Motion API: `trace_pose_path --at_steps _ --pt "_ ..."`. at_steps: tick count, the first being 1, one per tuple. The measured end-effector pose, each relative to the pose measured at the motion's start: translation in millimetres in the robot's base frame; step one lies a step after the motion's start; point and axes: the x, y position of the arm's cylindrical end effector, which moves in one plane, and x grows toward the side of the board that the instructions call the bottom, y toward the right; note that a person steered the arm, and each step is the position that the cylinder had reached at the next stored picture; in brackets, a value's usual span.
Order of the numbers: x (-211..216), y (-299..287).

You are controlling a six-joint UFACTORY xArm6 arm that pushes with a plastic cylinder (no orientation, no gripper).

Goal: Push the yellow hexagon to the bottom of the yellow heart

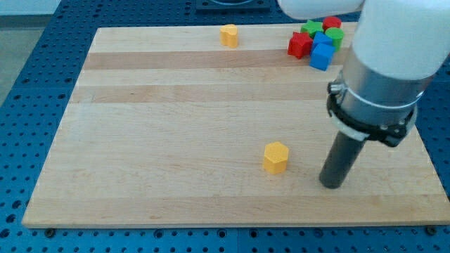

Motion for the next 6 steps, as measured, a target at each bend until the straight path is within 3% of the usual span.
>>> trace_pose_path --at_steps 3,6 --pt "-18 -70" --pt "-73 -72"
